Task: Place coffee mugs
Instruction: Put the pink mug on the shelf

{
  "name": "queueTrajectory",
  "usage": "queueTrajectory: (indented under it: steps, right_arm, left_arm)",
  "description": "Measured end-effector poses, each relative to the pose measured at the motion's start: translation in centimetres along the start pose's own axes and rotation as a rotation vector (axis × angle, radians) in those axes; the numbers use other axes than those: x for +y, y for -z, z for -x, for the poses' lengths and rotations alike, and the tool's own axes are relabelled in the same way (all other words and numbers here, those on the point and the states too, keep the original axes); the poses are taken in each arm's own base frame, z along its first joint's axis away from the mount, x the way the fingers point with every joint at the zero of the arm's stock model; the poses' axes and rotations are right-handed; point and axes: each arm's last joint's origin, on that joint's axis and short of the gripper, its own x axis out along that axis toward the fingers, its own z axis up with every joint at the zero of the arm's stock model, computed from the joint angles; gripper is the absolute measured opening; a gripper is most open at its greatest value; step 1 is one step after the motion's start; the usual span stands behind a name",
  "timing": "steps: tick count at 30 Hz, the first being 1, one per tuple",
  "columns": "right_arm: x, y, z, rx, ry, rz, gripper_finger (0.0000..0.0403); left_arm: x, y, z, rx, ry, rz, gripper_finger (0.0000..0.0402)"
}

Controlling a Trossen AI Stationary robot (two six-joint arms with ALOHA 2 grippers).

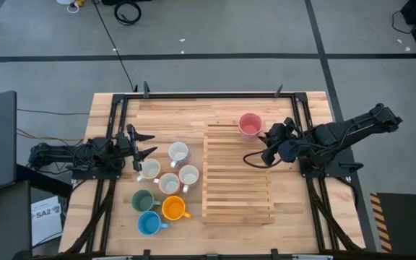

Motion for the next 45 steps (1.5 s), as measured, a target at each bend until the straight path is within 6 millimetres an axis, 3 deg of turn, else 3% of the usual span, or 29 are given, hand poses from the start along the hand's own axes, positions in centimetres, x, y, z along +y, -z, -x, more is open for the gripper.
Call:
queueTrajectory:
  steps: [32, 45]
  right_arm:
    - [0.59, 0.27, -0.73, 0.047, -0.009, 0.033, 0.0071]
    - [0.63, 0.31, -0.73, 0.058, -0.02, 0.034, 0.0136]
  left_arm:
    - [0.0, 0.01, 0.0, 0.0, 0.001, 0.0, 0.0224]
    - [-0.01, 0.01, 0.0, 0.0, 0.001, 0.0, 0.0224]
